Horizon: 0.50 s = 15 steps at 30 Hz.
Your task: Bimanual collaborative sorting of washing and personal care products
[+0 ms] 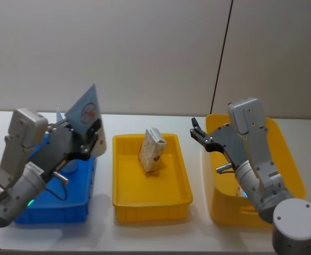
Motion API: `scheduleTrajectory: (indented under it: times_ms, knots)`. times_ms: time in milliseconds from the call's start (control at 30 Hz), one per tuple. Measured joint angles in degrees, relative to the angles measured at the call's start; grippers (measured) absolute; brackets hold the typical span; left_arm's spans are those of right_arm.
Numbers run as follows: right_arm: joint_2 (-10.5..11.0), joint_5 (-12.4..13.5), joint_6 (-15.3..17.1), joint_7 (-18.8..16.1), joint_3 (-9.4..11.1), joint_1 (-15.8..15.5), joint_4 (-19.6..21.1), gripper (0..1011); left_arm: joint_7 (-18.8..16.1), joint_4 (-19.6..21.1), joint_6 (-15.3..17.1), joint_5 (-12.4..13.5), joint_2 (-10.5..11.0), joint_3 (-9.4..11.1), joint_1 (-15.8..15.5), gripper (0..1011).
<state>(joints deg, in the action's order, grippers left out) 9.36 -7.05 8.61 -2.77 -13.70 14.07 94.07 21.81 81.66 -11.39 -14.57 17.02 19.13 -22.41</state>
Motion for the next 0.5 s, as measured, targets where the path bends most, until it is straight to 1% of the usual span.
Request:
scheduleTrajectory:
  times_ms: [233, 500]
  knots:
    - [0.0, 0.0, 0.0, 0.0, 0.0, 0.0, 0.0, 1004, 1.7, 0.0, 0.2, -0.3, -1.2, 1.8, -1.5, 286]
    - [0.0, 0.0, 0.0, 0.0, 0.0, 0.0, 0.0, 1004, 1.7, -0.5, 1.9, 0.0, -2.8, 3.3, -2.9, 286]
